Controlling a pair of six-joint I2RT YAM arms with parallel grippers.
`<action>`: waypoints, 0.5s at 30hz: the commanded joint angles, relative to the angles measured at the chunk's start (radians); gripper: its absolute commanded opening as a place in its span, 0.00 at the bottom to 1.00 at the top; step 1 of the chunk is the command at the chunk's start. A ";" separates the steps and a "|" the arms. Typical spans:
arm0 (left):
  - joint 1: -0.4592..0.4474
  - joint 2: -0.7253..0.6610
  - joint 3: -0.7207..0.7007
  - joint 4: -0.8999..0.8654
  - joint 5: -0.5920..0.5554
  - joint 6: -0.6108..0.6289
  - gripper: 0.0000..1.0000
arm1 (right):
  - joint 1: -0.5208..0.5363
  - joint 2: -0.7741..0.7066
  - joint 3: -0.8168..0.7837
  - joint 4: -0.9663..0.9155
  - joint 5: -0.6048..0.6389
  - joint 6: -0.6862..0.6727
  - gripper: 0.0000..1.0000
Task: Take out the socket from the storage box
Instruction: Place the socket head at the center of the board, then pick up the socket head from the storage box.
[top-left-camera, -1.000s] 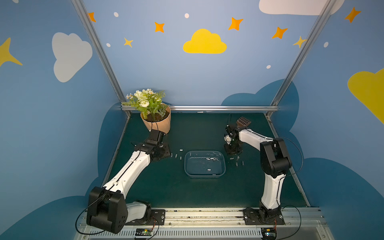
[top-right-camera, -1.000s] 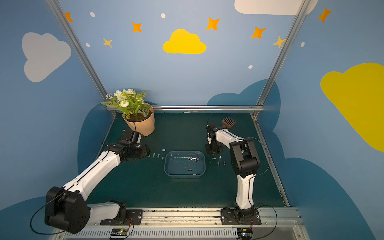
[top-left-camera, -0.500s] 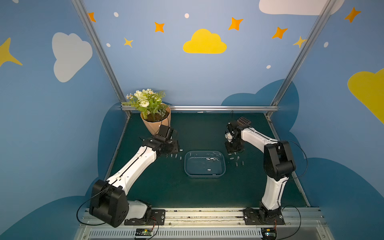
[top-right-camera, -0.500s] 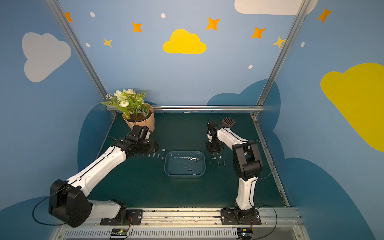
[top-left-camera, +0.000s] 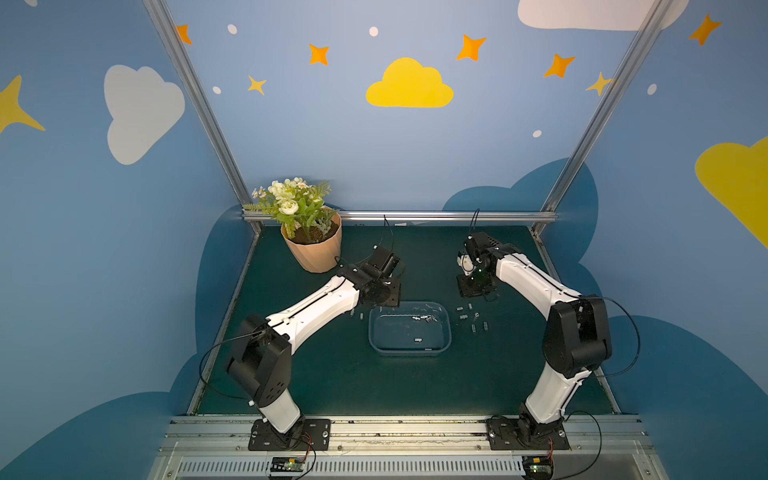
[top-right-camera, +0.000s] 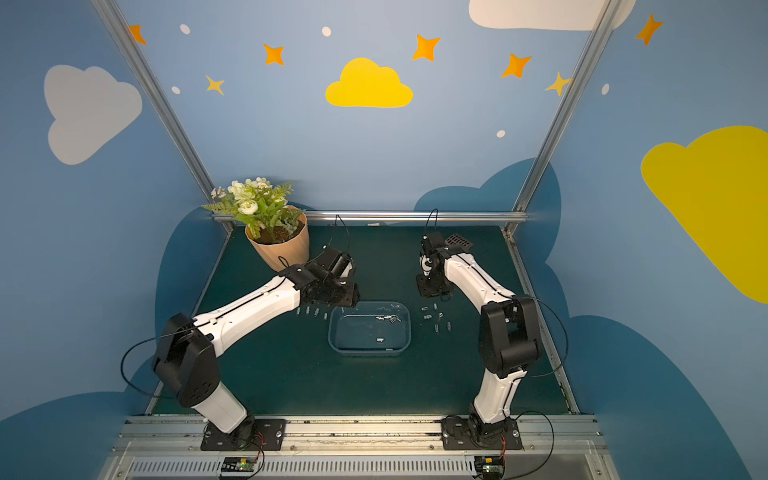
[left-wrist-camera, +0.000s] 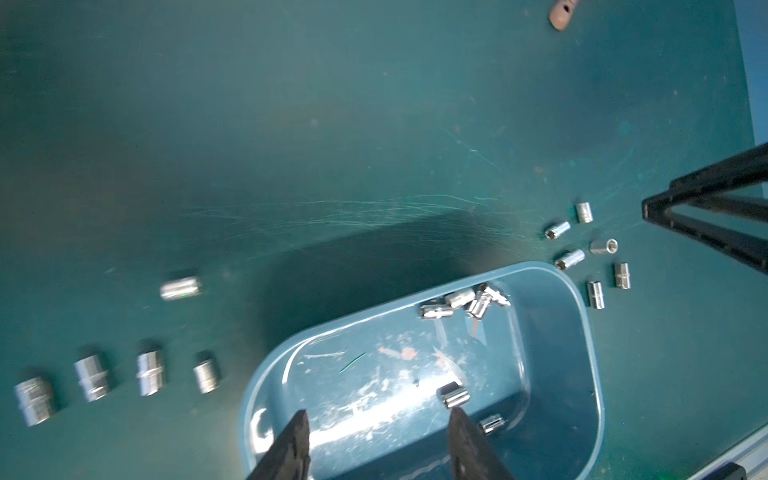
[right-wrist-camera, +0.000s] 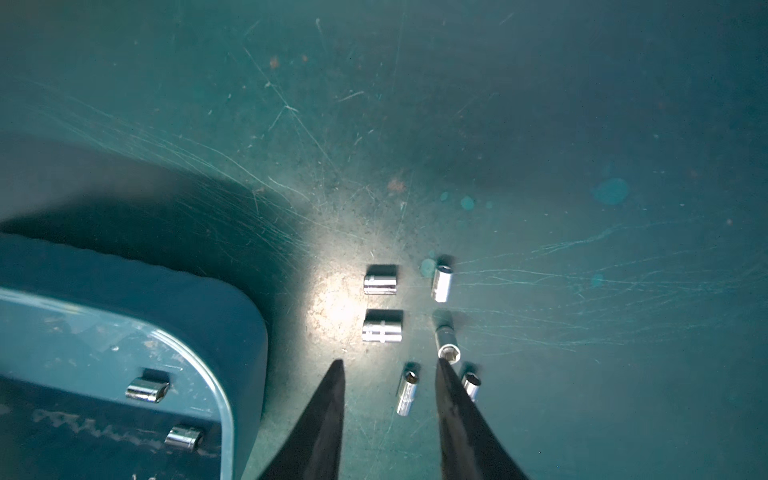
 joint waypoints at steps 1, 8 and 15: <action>-0.033 0.058 0.054 -0.016 0.007 0.012 0.54 | -0.012 -0.030 0.006 -0.022 -0.022 0.018 0.37; -0.086 0.207 0.142 -0.036 0.032 0.013 0.54 | -0.028 -0.044 -0.023 -0.014 -0.029 0.021 0.37; -0.103 0.316 0.210 -0.096 0.045 0.004 0.53 | -0.045 -0.058 -0.048 -0.004 -0.039 0.023 0.37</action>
